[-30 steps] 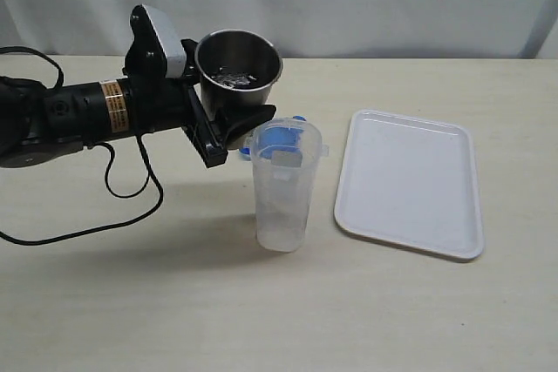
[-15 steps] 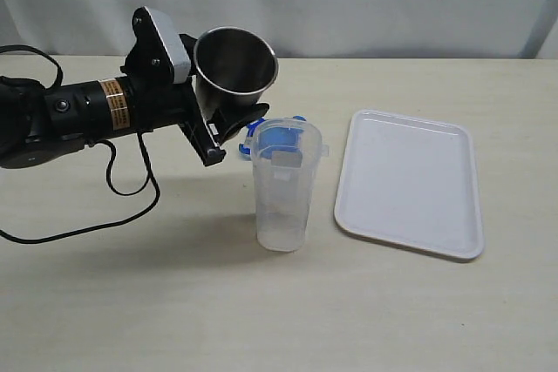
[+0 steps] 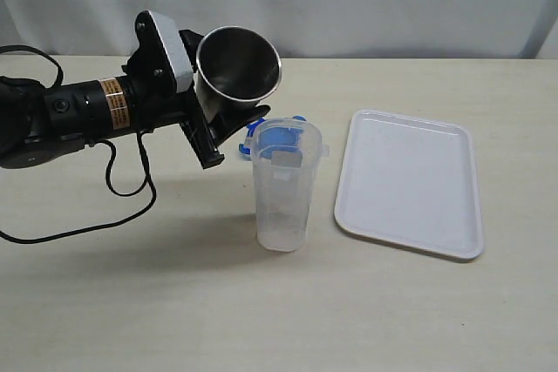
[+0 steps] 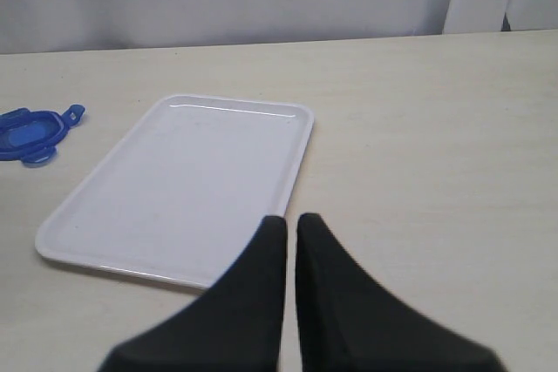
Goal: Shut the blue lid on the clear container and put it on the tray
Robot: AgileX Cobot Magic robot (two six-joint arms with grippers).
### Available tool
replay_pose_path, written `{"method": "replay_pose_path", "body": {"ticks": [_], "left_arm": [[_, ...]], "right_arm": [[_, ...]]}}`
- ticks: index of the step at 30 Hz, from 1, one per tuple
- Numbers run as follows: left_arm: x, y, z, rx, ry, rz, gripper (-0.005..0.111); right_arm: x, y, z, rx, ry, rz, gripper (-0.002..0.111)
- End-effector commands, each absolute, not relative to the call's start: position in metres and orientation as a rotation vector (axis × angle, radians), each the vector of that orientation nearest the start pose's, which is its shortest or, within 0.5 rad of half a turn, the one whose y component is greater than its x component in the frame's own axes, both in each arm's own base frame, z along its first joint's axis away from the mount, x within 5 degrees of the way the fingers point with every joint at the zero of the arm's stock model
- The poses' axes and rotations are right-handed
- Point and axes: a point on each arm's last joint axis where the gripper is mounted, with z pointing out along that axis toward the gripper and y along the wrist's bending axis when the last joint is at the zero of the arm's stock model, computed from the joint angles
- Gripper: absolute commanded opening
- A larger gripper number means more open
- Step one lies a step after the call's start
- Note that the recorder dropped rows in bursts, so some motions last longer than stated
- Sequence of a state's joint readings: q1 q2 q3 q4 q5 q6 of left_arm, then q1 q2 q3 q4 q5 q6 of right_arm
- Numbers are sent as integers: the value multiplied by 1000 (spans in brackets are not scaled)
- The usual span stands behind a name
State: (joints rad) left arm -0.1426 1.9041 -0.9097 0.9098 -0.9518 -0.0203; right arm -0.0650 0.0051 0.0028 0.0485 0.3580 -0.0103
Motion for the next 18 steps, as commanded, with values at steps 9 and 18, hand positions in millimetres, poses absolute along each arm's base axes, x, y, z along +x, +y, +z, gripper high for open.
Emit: {"method": "replay_pose_path", "body": {"ticks": [9, 18], "left_arm": [[359, -109, 189, 1024, 1334, -239, 0], [359, -109, 188, 1040, 1334, -217, 0]], "right_arm": [[53, -2, 182, 79, 1826, -12, 4], [53, -2, 182, 79, 1826, -12, 4]]}}
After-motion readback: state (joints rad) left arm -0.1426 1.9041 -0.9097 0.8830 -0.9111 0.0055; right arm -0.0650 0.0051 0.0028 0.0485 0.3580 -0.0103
